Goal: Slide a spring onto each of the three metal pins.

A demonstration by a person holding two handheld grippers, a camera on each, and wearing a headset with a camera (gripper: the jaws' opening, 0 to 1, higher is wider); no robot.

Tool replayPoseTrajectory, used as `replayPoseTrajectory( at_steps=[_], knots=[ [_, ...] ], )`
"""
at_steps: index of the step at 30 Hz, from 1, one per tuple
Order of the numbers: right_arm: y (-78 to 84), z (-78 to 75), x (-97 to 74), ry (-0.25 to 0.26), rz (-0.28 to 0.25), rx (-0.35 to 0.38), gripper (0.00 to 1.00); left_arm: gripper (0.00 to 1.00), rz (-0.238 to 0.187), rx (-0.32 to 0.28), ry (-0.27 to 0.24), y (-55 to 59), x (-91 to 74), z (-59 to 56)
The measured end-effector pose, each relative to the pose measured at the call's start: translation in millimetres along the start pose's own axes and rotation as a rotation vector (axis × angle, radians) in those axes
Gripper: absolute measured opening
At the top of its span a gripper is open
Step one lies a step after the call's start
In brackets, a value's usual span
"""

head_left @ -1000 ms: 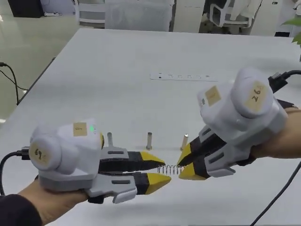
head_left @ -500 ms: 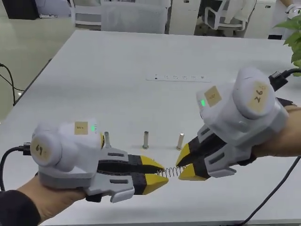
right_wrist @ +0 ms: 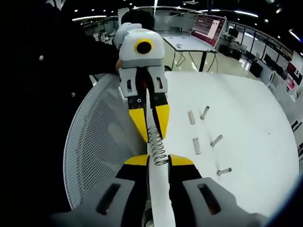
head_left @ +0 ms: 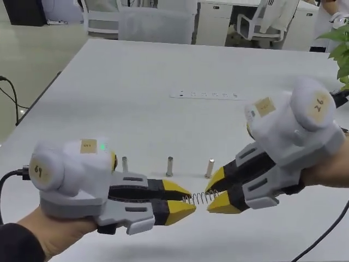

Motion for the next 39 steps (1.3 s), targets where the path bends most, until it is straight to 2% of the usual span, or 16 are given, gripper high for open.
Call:
replayPoseTrajectory(
  at_steps=[4,12,13,16,21,25,30,35,39],
  knots=[
    [-7.1,0.6,-5.3,-0.047,-0.145,0.127,0.13,0.02,-0.014,-0.005,0.002,-2.0,0.4,-2.2],
    [-20.8,-0.1,-16.1,-0.141,-0.369,0.333,0.13,0.02,-0.049,-0.011,0.012,-8.8,-0.7,-4.9],
    [-21.3,-0.8,-16.9,-0.154,-0.385,0.360,0.13,0.02,-0.056,-0.011,0.011,-10.3,-1.1,-4.8],
    [-20.7,-1.7,-15.7,-0.165,-0.396,0.379,0.13,0.02,-0.057,-0.009,0.008,-10.8,-1.5,-4.1],
    [-17.0,0.6,-6.9,-0.189,-0.367,0.399,0.12,0.02,-0.057,-0.001,0.004,-11.4,-1.6,-3.9],
    [-19.6,0.5,-6.0,-0.208,-0.389,0.425,0.11,0.02,-0.058,-0.001,0.002,-11.8,-2.0,-3.3],
    [-19.3,1.5,-4.0,-0.214,-0.386,0.436,0.10,0.02,-0.050,0.002,-0.003,-10.3,-1.9,-2.5],
    [-14.1,9.4,1.5,-0.233,-0.347,0.433,0.08,0.02,-0.011,0.021,-0.004,-1.3,1.3,-7.7],
    [-7.0,17.3,5.4,-0.241,-0.319,0.429,0.08,0.02,0.029,0.032,0.019,8.8,3.9,-13.8]
  ],
)
Point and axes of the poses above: the centre of the closed fingertips' face, and the gripper's own axes: x roughly forward along the fingers, z roughly to its left, y roughly out of its underside, the point moved 2 cm from there along -x, roughly backward along the fingers, and after that the axes turned 2 degrees about -x, right-handed, at the moved point
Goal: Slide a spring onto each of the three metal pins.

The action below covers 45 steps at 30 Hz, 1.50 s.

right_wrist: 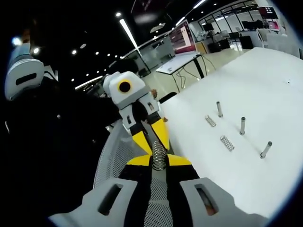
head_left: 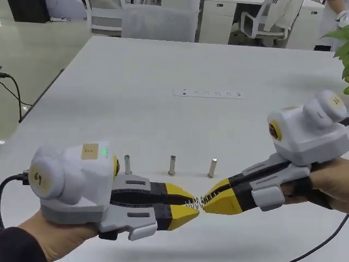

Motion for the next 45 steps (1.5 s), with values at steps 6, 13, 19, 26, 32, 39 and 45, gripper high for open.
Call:
replayPoseTrajectory(
  at_steps=[6,13,19,26,32,39,45],
  knots=[
    [5.8,6.7,-2.3,0.002,-0.006,0.004,0.08,0.02,0.002,-0.009,0.021,1.7,0.7,-6.5],
    [11.0,13.7,-0.7,-0.017,0.007,0.017,0.08,0.02,0.002,-0.019,0.028,4.9,-0.7,-18.3],
    [9.9,22.5,7.4,-0.025,0.029,-0.002,0.08,0.02,-0.053,-0.115,0.016,7.4,-10.7,-22.8],
    [5.7,23.7,1.6,-0.035,0.038,-0.007,0.08,0.02,-0.079,-0.106,-0.018,0.8,-9.4,-25.1],
    [-4.3,22.0,-9.4,-0.014,0.010,-0.038,0.07,0.03,-0.106,-0.093,-0.052,-11.7,-6.9,-17.6],
    [-11.0,21.0,-15.7,-0.014,0.007,-0.074,0.07,0.07,-0.132,-0.079,-0.085,-24.6,-3.4,-16.4],
    [-17.3,16.9,-24.5,-0.009,0.007,-0.099,0.07,0.13,-0.146,-0.079,-0.121,-32.0,0.9,-15.1]
  ],
)
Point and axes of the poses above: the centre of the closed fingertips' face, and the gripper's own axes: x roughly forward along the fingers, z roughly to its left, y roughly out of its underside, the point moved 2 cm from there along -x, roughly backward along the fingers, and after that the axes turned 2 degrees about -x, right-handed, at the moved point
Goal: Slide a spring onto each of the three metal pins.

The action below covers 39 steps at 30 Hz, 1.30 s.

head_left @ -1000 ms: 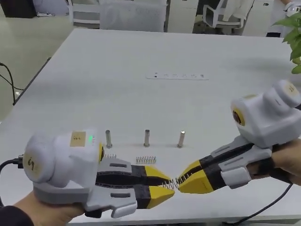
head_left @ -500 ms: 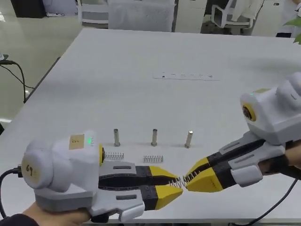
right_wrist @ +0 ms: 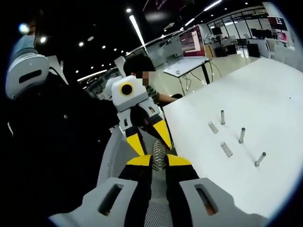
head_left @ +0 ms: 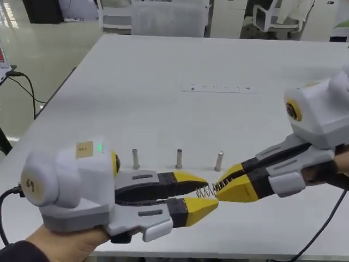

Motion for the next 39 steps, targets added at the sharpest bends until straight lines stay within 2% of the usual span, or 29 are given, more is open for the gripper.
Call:
replayPoseTrajectory(
  at_steps=[9,13,18,19,20,22,24,26,29,30,31,33,35,36,39],
  knots=[
    [-5.0,-18.1,-23.5,0.051,0.030,-0.036,0.07,0.20,0.037,0.017,-0.091,-3.6,12.3,4.6],
    [-6.4,-37.2,-36.4,0.140,0.061,-0.060,0.07,0.22,0.027,0.007,-0.128,-9.2,21.6,9.9],
    [1.1,-60.4,-46.7,0.241,0.126,-0.064,0.07,0.24,0.039,0.028,-0.243,-16.6,38.9,30.0],
    [1.8,-64.4,-47.6,0.260,0.135,-0.066,0.07,0.25,0.050,0.040,-0.260,-15.9,41.1,33.4],
    [4.1,-69.5,-49.0,0.283,0.158,-0.070,0.07,0.27,0.090,0.055,-0.287,-11.2,43.2,38.8],
    [5.5,-73.5,-49.2,0.298,0.175,-0.074,0.07,0.28,0.118,0.083,-0.331,-6.6,46.6,48.1],
    [6.1,-77.7,-49.6,0.314,0.187,-0.076,0.07,0.28,0.106,0.080,-0.328,-5.8,50.6,50.2],
    [7.8,-84.0,-52.0,0.345,0.210,-0.079,0.07,0.28,0.092,0.042,-0.350,-2.5,49.8,58.2],
    [7.2,-92.7,-55.9,0.389,0.218,-0.066,0.07,0.28,0.056,-0.014,-0.391,1.4,44.1,68.7],
    [8.3,-98.1,-58.7,0.423,0.233,-0.068,0.07,0.28,0.046,-0.018,-0.398,2.6,42.1,70.4],
    [9.0,-102.2,-60.8,0.450,0.245,-0.072,0.07,0.28,0.041,-0.016,-0.407,5.9,39.1,71.3],
    [10.4,-104.1,-61.0,0.458,0.256,-0.067,0.07,0.28,0.032,-0.012,-0.406,12.6,34.6,69.5],
    [11.0,-104.7,-62.5,0.466,0.262,-0.065,0.07,0.29,0.062,0.005,-0.388,21.2,32.0,65.3],
    [11.5,-105.2,-63.2,0.471,0.269,-0.065,0.07,0.30,0.092,0.046,-0.379,24.5,29.8,63.1],
    [12.0,-107.8,-64.6,0.487,0.285,-0.060,0.07,0.31,0.080,0.065,-0.362,22.0,27.8,60.3]
  ],
)
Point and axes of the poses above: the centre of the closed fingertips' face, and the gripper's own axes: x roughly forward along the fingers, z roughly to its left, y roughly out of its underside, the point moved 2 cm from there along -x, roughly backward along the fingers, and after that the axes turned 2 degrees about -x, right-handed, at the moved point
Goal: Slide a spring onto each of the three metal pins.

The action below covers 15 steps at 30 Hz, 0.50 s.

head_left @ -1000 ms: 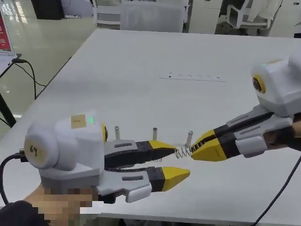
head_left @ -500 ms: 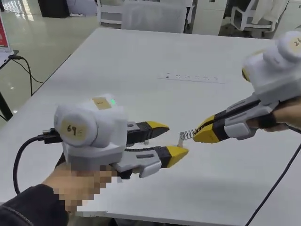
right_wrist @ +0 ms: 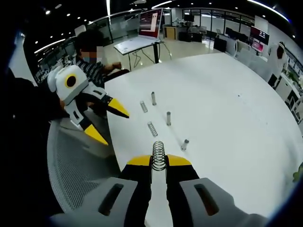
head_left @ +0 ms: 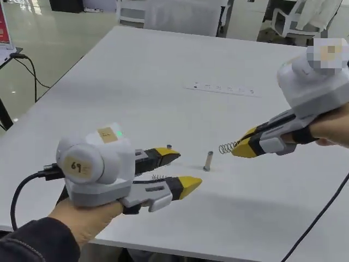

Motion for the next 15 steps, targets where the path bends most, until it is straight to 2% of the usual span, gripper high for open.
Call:
replayPoseTrajectory(
  at_steps=[2,4,6,9,12,15],
  knots=[
    [-0.4,-0.9,-0.1,0.008,0.007,0.001,0.07,0.32,-0.005,-0.018,0.018,1.9,-1.0,-0.3],
    [-0.5,-1.2,-0.2,0.012,0.011,0.008,0.07,0.32,0.011,-0.004,0.036,5.3,-1.3,-3.3],
    [1.3,-2.2,-1.1,0.024,0.026,0.009,0.07,0.32,0.006,0.008,0.064,4.2,-2.4,-7.3],
    [5.0,-5.8,-4.0,0.051,0.048,0.009,0.07,0.33,0.021,0.021,0.081,7.8,-6.5,-4.9],
    [8.9,-10.3,-8.5,0.075,0.071,0.022,0.07,0.35,0.010,0.008,0.105,6.7,-12.3,-3.0],
    [11.8,-15.5,-12.9,0.105,0.106,0.013,0.07,0.37,0.018,0.012,0.123,8.5,-17.1,-4.1]
  ],
)
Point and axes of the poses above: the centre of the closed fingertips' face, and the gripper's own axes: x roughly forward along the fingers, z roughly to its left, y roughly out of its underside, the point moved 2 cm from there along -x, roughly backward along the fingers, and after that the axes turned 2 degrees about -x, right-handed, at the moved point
